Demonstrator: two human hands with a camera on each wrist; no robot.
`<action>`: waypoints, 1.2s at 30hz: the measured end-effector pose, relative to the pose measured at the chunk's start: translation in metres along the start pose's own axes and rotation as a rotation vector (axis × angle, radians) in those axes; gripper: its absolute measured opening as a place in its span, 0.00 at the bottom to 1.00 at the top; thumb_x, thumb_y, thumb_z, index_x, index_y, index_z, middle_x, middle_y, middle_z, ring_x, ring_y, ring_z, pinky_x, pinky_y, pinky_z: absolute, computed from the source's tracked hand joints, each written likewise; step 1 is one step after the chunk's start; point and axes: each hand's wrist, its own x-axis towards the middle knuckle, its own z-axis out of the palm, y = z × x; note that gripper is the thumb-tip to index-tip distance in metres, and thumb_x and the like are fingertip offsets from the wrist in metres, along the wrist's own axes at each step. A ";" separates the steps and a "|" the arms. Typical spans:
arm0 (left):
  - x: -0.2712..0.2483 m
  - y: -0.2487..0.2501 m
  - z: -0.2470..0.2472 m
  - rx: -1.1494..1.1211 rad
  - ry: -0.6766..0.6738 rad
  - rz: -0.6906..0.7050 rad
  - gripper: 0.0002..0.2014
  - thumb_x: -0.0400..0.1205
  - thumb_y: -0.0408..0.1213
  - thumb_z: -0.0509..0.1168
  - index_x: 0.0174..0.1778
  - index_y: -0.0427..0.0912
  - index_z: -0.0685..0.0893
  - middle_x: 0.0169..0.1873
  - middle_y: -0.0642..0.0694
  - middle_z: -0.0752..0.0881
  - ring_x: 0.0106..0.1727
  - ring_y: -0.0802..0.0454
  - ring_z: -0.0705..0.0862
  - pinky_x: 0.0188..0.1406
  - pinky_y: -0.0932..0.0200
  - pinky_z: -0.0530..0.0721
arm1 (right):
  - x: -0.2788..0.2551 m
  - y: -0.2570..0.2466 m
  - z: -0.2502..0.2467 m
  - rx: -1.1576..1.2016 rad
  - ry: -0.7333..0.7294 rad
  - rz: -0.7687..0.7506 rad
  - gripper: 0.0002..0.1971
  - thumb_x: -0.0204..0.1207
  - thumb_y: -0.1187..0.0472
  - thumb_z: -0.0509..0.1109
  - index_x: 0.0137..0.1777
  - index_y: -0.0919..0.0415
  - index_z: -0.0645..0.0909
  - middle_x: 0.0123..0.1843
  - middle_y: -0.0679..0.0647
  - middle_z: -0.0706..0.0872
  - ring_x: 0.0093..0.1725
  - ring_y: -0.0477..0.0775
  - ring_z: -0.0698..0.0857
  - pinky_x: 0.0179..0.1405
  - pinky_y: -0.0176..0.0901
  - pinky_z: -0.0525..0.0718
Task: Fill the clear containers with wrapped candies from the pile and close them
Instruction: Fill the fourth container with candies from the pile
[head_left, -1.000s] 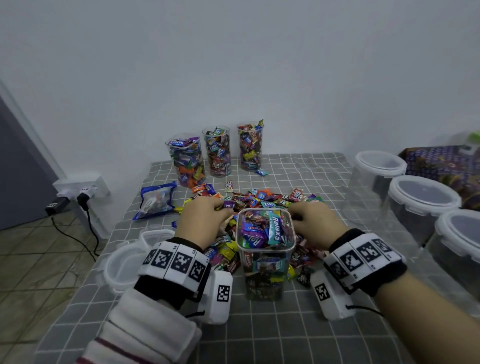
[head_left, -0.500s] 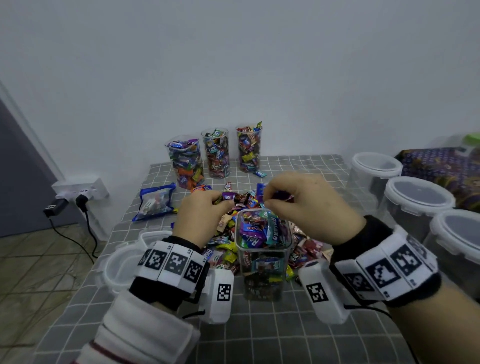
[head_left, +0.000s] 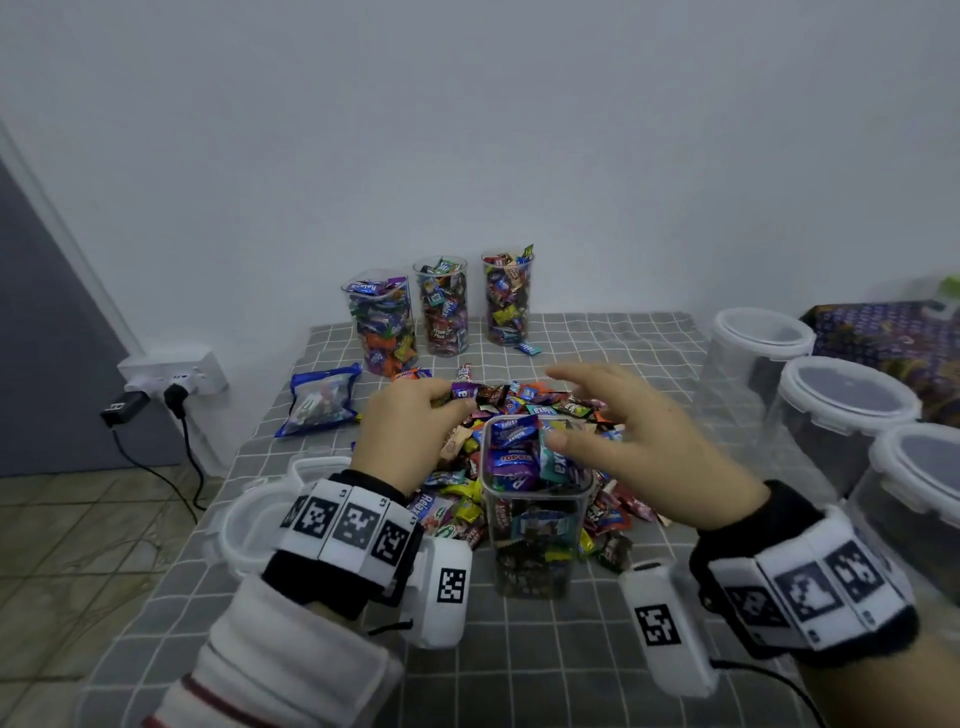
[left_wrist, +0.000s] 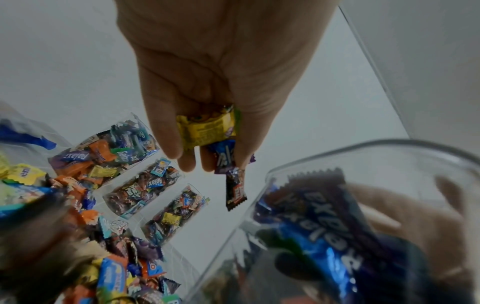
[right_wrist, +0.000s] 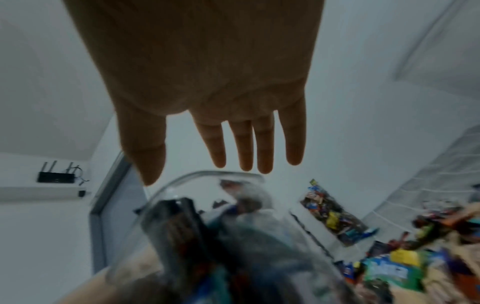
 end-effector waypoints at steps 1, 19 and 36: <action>-0.001 0.001 0.000 0.001 -0.001 0.002 0.18 0.80 0.43 0.68 0.28 0.36 0.80 0.24 0.37 0.77 0.30 0.44 0.74 0.33 0.49 0.71 | -0.002 0.007 0.002 0.006 -0.054 0.047 0.43 0.58 0.29 0.67 0.75 0.43 0.67 0.70 0.37 0.73 0.69 0.37 0.72 0.72 0.45 0.72; -0.018 0.048 -0.011 0.139 -0.254 0.254 0.12 0.78 0.42 0.70 0.56 0.53 0.89 0.52 0.53 0.89 0.53 0.58 0.84 0.57 0.55 0.80 | -0.014 0.033 0.035 0.549 -0.170 0.145 0.44 0.59 0.57 0.84 0.72 0.43 0.62 0.63 0.37 0.82 0.64 0.41 0.82 0.64 0.42 0.80; -0.029 0.062 -0.011 0.295 -0.275 0.271 0.13 0.76 0.53 0.69 0.53 0.55 0.89 0.46 0.55 0.89 0.47 0.60 0.85 0.52 0.54 0.81 | -0.017 0.032 0.036 0.542 -0.159 0.115 0.37 0.60 0.56 0.82 0.68 0.41 0.69 0.62 0.40 0.84 0.63 0.43 0.84 0.64 0.45 0.81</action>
